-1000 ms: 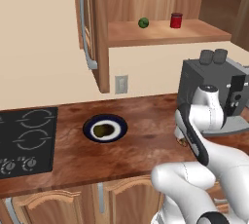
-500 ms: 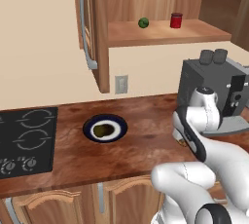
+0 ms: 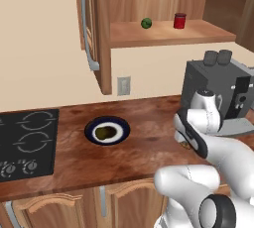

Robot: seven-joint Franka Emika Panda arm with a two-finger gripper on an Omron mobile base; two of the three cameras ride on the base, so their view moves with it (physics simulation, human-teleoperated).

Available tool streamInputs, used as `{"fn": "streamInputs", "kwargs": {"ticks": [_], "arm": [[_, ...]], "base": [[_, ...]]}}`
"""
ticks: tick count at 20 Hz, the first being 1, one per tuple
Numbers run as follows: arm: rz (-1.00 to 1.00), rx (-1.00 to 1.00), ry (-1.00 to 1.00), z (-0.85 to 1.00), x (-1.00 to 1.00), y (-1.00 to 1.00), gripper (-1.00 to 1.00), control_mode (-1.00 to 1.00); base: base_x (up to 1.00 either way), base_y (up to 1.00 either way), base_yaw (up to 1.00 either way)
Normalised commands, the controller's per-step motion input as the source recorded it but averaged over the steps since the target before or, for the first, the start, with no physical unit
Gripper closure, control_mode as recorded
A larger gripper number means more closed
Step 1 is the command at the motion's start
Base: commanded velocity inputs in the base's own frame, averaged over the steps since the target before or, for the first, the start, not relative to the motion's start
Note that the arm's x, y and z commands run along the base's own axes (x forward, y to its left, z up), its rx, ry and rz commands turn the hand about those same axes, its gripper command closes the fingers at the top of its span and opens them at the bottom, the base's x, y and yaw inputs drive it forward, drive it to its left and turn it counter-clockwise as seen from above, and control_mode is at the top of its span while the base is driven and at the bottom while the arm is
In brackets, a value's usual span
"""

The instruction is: Pick the avocado and bread from the counter and place them on the plate. Then pick the jam from the cabinet and place it next to the plate. Lastly close the cabinet door.

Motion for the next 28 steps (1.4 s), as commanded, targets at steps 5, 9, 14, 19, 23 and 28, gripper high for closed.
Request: {"fn": "streamInputs", "kwargs": {"ticks": [5,9,14,19,23,28], "arm": [[0.00,0.00,0.01,-0.14,0.15,-0.04,-1.00,-1.00],[0.02,0.00,0.02,-0.19,0.12,-0.10,-1.00,-1.00],[0.02,0.00,0.03,-0.15,0.11,-0.06,-1.00,-1.00],[0.03,0.00,0.03,-0.16,0.18,0.00,-1.00,-1.00],[0.03,0.00,0.03,-0.16,0.15,-0.01,-1.00,-1.00],[0.03,0.00,0.01,-0.14,0.10,-0.03,-1.00,-1.00]], "base": [[0.00,0.00,0.00],[0.00,0.00,0.00],[0.00,0.00,0.00],[0.00,0.00,0.00],[0.00,0.00,0.00],[0.00,0.00,0.00]]}}
